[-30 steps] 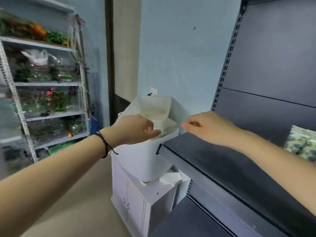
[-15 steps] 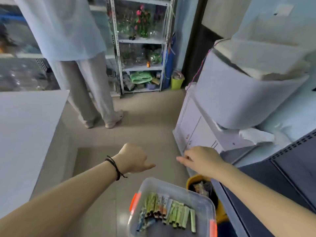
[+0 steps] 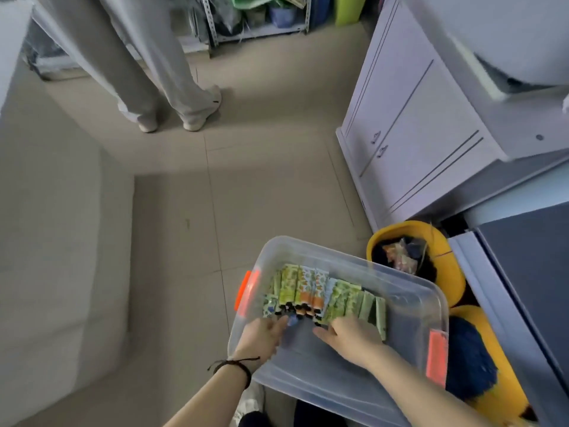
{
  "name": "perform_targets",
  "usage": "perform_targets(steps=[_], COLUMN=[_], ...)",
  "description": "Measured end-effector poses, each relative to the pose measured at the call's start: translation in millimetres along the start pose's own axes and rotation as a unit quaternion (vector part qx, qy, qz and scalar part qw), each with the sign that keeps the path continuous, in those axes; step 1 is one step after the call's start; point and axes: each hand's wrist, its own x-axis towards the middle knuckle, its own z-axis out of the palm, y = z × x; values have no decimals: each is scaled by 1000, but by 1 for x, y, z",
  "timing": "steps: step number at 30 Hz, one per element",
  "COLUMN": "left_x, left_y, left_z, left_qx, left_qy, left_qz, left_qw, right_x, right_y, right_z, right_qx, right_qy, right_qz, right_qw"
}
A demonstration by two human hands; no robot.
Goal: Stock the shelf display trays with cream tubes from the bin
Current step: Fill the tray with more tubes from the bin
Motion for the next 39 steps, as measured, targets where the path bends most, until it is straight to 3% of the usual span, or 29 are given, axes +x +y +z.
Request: perform_targets(steps=[3,8,15,22,28,36,39], left_x=[29,65,101,119,129,134,132], left_y=[-18,-37,-37,-45,-59,-46,-45], left_z=[24,45,59,79,87,100,110], left_qx=[-86,-94,-129,-42,36,-114,-116], left_qy=[33,65,115,112,88,70,54], left_qz=[-60,-92,-100,-115,-139,-177,-164], left_qw=[994,989,980,986,986,975,978], right_x=[31,81,136,155,136,101,96], right_y=[7,8,-20,-32,-9,31,40], right_z=[42,95,143,147,140,135,135], right_qx=[112,294,545,586,606,713,721], right_qy=[-26,-25,1,-6,-18,-26,-20], right_qz=[30,98,267,347,364,338,335], right_qw=[993,950,795,732,707,613,606])
